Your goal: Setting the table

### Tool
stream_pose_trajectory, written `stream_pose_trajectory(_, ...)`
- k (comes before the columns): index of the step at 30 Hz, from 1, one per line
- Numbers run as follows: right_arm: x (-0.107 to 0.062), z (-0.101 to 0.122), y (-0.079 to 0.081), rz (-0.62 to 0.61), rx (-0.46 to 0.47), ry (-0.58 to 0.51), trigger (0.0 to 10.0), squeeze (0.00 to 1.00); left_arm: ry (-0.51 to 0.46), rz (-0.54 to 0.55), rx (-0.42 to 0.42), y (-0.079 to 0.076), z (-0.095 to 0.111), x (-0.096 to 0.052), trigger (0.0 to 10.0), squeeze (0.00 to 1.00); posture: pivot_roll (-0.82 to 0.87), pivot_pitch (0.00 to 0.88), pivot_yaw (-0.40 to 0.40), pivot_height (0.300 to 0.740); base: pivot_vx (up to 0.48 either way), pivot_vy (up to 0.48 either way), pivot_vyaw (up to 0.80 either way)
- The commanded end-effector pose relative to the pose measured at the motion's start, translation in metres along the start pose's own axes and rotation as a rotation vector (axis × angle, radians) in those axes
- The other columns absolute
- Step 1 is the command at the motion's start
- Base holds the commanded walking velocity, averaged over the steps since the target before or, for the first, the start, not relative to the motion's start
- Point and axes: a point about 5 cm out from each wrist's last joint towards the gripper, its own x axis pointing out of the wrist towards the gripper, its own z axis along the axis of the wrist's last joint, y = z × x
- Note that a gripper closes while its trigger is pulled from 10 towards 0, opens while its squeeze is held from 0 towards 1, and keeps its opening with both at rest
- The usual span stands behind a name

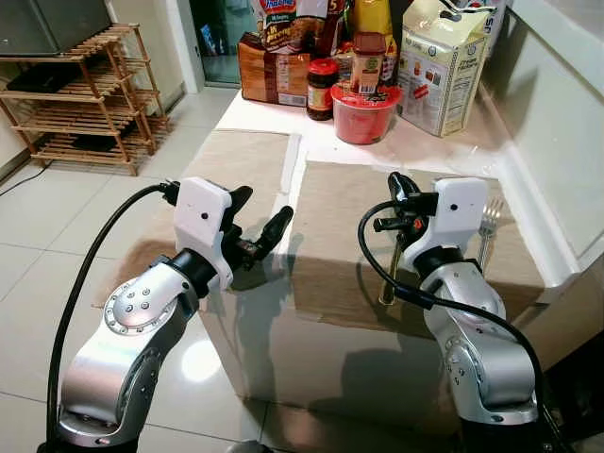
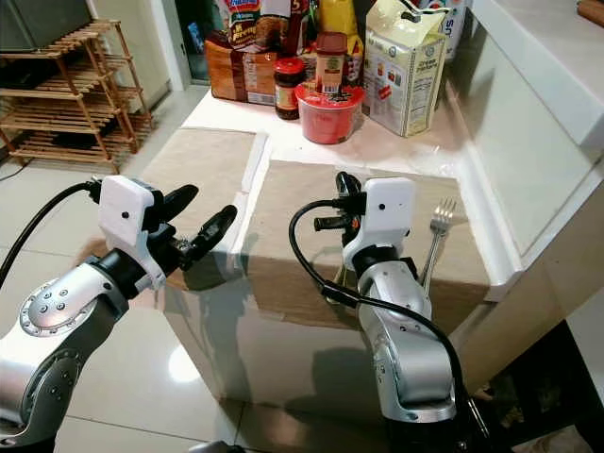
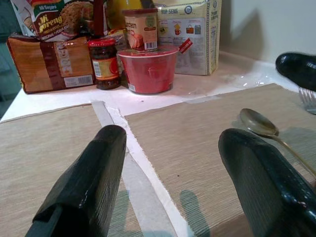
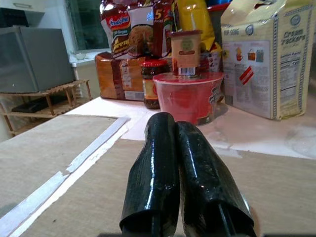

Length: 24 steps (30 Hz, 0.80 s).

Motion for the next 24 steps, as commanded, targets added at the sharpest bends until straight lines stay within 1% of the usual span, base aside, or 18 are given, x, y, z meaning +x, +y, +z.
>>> stream_pose_trajectory(1,0.001,0.005,0.000,0.004,-0.014,-0.024,0.0,0.00,0.008,0.014,0.023,0.003,0.000,0.003,10.0,0.00,0.12,0.000,0.037,0.740,0.000,0.000,0.00)
stream_pose_trajectory(2,0.000,-0.002,0.000,-0.007,0.007,0.032,9.0,0.00,0.008,0.023,0.030,0.004,0.000,0.004,10.0,0.00,0.12,0.000,0.036,0.740,0.000,0.000,0.00)
stream_pose_trajectory(3,0.000,-0.005,0.000,-0.009,0.024,0.062,10.0,0.00,0.009,0.028,0.041,0.005,0.000,0.005,10.0,0.00,0.12,0.000,0.036,0.740,0.000,0.000,0.00)
stream_pose_trajectory(4,-0.001,-0.007,0.002,-0.007,0.047,0.086,10.0,0.00,0.011,0.035,0.057,0.007,0.000,0.005,10.0,0.00,0.12,0.000,0.035,0.740,0.000,0.000,0.00)
stream_pose_trajectory(5,-0.001,-0.009,0.003,-0.006,0.059,0.097,10.0,0.00,0.014,0.040,0.069,0.008,0.000,0.005,10.0,0.00,0.12,0.000,0.035,0.740,0.000,0.000,0.00)
stream_pose_trajectory(7,-0.004,-0.009,0.003,-0.017,0.114,0.111,10.0,0.00,0.019,0.059,0.080,0.011,-0.001,0.006,10.0,0.00,0.12,0.000,0.035,0.740,0.000,0.000,0.00)
stream_pose_trajectory(9,-0.007,-0.011,0.001,-0.039,0.116,0.115,10.0,0.00,0.026,0.073,0.080,0.013,-0.004,0.006,10.0,0.00,0.11,0.000,0.036,0.740,0.000,0.000,0.00)
stream_pose_trajectory(12,-0.009,-0.013,-0.003,-0.060,0.094,0.117,10.0,0.00,0.030,0.079,0.081,0.013,-0.006,0.006,10.0,0.00,0.11,0.000,0.038,0.740,0.000,0.000,0.00)
stream_pose_trajectory(15,-0.010,-0.015,-0.011,-0.111,0.053,0.117,10.0,0.00,0.016,0.093,0.085,0.014,-0.005,0.009,10.0,0.00,0.10,0.000,0.040,0.740,0.000,0.000,0.00)
stream_pose_trajectory(18,-0.009,-0.013,-0.013,-0.117,0.022,0.108,10.0,0.00,0.012,0.099,0.080,0.016,-0.004,0.013,10.0,0.00,0.10,0.000,0.041,0.740,0.000,0.000,0.00)
stream_pose_trajectory(21,-0.009,-0.011,-0.013,-0.108,0.001,0.087,10.0,0.00,0.003,0.093,0.074,0.015,-0.003,0.015,10.0,0.00,0.10,0.000,0.040,0.740,0.000,0.401,0.00)
stream_pose_trajectory(24,-0.010,-0.013,-0.012,-0.105,-0.019,0.094,10.0,0.00,-0.002,0.092,0.074,0.015,-0.003,0.016,10.0,0.00,0.10,0.000,0.038,0.740,0.000,0.466,0.00)
